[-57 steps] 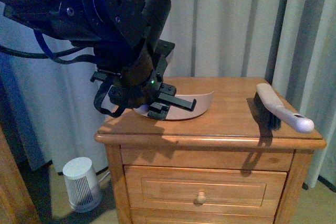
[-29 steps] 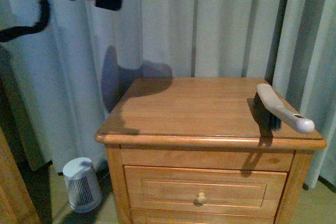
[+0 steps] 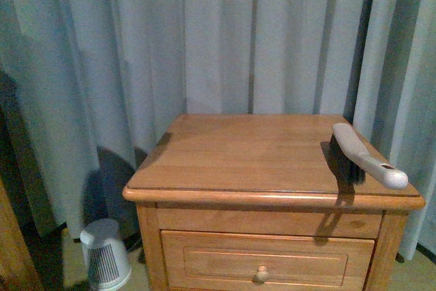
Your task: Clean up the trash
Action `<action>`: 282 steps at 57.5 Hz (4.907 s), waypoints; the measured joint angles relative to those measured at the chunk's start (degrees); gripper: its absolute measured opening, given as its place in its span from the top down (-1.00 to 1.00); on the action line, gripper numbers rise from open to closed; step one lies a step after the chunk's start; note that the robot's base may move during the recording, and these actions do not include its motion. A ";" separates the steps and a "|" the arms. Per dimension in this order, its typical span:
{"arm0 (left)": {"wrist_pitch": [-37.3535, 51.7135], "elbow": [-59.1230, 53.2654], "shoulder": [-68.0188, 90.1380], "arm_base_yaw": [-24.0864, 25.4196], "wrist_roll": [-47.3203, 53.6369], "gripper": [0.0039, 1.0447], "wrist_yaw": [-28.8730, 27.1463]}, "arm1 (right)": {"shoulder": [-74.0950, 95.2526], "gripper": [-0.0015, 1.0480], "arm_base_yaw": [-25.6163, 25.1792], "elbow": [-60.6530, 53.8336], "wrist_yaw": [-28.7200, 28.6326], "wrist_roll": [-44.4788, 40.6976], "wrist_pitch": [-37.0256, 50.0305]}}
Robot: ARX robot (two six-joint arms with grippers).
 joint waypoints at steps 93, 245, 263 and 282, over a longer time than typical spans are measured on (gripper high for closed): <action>-4.07 -4.07 -8.11 1.29 -4.66 0.47 1.05 | 109.33 -0.86 17.90 83.60 13.35 29.70 -30.64; -4.07 -4.09 -8.07 1.25 -4.83 0.47 1.53 | 38.36 0.63 31.06 20.33 43.08 0.26 13.05; -4.09 -4.17 -8.22 1.46 -5.03 0.47 0.92 | 38.99 0.63 31.19 20.33 42.47 0.24 12.87; -4.11 -4.20 -8.22 1.46 -5.03 0.48 1.01 | 38.99 0.63 31.15 20.35 42.69 0.24 12.87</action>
